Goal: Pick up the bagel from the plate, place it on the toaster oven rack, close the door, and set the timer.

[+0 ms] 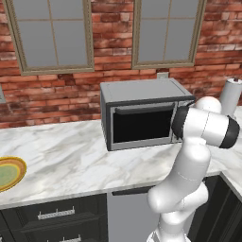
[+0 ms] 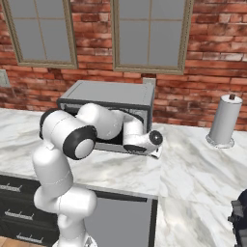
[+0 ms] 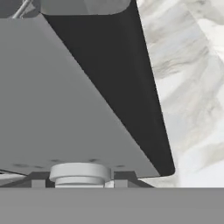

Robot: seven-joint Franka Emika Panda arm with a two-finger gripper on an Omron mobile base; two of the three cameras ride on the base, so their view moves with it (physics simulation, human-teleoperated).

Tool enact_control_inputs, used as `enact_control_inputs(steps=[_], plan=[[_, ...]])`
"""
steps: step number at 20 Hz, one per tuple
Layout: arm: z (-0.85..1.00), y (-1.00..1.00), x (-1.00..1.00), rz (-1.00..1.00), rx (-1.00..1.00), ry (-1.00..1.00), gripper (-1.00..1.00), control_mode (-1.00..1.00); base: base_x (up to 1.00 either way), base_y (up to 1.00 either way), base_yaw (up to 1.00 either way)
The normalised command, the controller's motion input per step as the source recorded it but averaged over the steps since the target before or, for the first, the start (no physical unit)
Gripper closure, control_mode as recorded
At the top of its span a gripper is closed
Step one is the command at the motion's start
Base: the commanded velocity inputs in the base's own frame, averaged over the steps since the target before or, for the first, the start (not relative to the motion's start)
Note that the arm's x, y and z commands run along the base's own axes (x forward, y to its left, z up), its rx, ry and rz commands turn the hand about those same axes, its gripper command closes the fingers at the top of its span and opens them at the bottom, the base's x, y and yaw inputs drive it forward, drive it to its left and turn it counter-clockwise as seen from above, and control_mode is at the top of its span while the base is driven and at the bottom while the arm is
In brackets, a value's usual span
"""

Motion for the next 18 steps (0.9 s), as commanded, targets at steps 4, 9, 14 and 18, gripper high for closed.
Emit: enact_control_inputs(steps=[4, 9, 14, 18], plan=[[0.29, -0.6, 0.19, 0.0, 0.27, 0.02, 1.0, -1.0, 0.0, 0.0, 0.0], [0.18, -0.53, 0.12, 0.04, 0.34, 0.05, 1.0, -1.0, 0.0, 0.0, 0.0], [0.11, -0.46, 0.21, 0.07, 0.37, 0.08, 1.0, -1.0, 0.0, 0.0, 0.0], [0.08, -0.45, 0.24, 0.09, 0.38, 0.1, 1.0, -1.0, 0.0, 0.0, 0.0]])
